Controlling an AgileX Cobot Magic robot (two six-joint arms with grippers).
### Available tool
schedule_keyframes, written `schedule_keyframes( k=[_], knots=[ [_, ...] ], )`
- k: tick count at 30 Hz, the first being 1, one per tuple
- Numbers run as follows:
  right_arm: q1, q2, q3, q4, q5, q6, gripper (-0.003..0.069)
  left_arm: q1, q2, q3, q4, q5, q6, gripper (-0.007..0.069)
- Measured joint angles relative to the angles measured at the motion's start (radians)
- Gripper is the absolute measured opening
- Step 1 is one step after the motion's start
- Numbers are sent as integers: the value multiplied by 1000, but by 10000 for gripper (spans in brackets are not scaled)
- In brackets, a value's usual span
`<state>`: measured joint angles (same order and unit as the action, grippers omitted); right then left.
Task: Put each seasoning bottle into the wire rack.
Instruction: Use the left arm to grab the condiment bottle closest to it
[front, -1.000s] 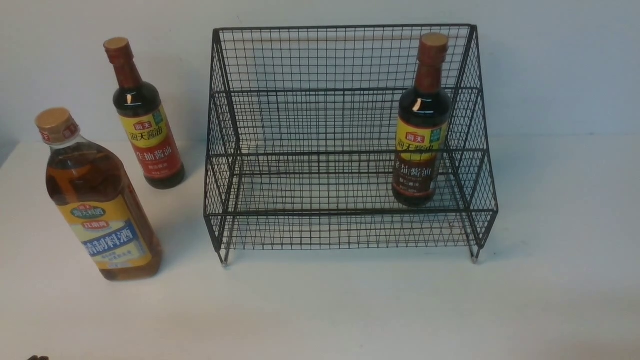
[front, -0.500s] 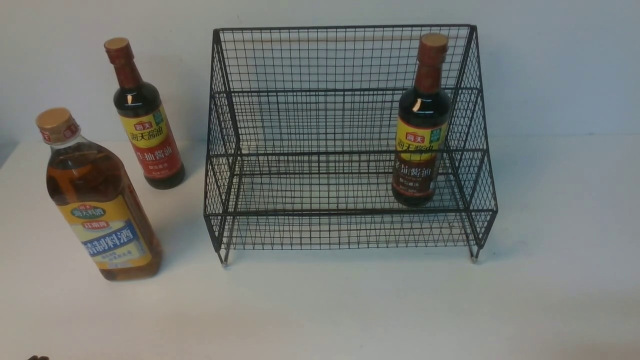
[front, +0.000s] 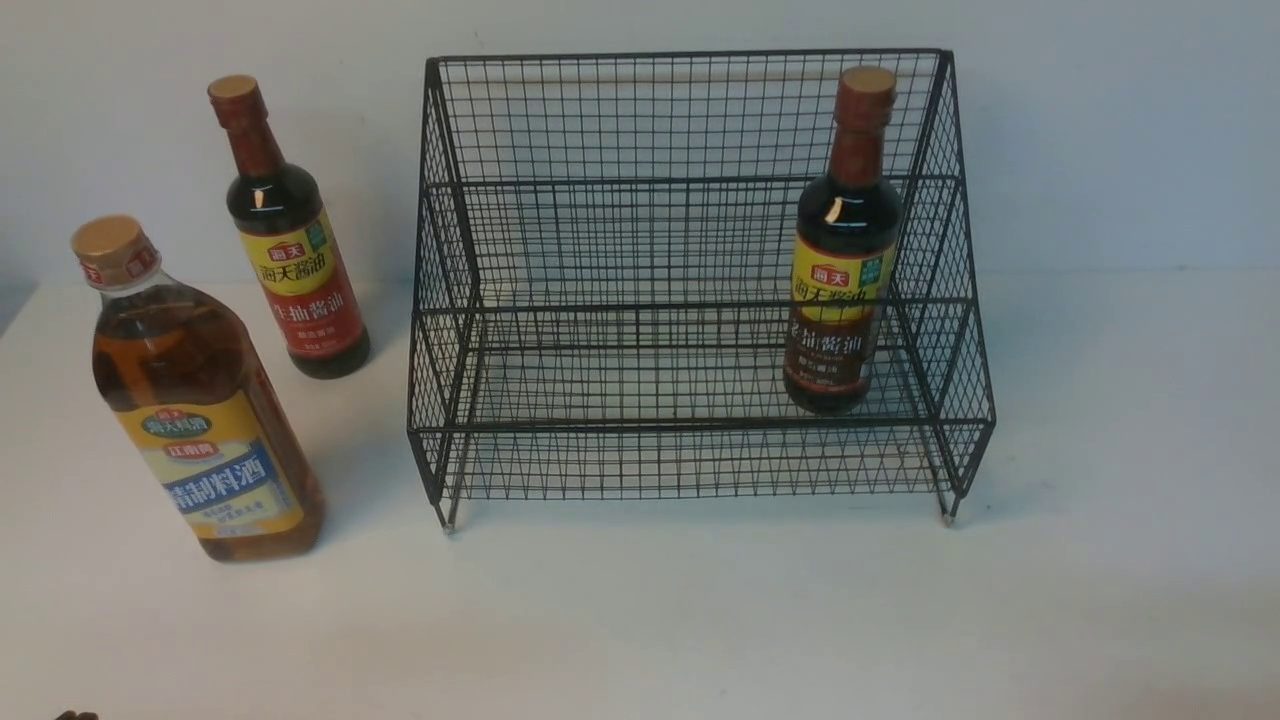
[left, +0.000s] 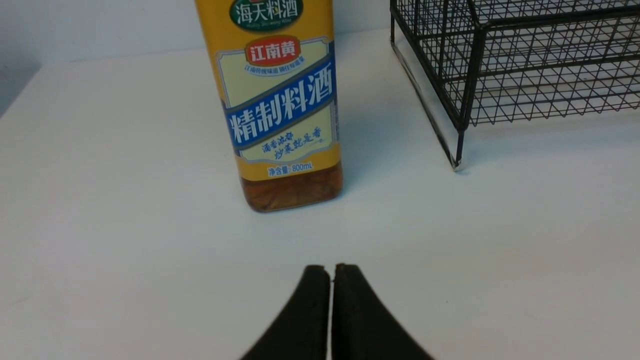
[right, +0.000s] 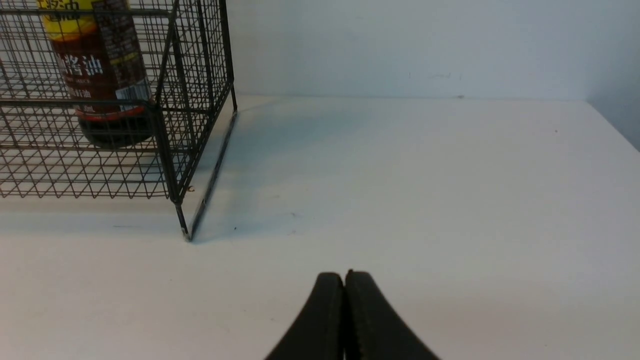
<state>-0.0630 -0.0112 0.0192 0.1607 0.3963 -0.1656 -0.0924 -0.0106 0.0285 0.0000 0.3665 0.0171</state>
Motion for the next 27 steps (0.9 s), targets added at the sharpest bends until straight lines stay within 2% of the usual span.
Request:
schedule_keyframes(
  k=[4,8,9,11,13,14,17,22,27],
  knots=[
    [0,0,0,0,0,0,-15,0,0,1,-88,-121,-17,-5],
    [0,0,0,0,0,0,-15,0,0,1,-190,-405,-27,-5],
    [0,0,0,0,0,0,-15,0,0,1,-192,-405,-27,-5],
    [0,0,0,0,0,0,-15,0,0,1,-204,-609,-27,-5],
    [0,0,0,0,0,0,-15,0,0,1,-207,-688,-27,-5],
    [0,0,0,0,0,0,-15,0,0,1,-210,-781,-23,-5],
    [0,0,0,0,0,0,-15,0,16,-14,-214,-790,-8,-5],
    [0,0,0,0,0,0,-15,0,197,-112,-214,-742,-3,-5],
    [0,0,0,0,0,0,-15,0,581,-284,-214,-768,0,4]
  ],
)
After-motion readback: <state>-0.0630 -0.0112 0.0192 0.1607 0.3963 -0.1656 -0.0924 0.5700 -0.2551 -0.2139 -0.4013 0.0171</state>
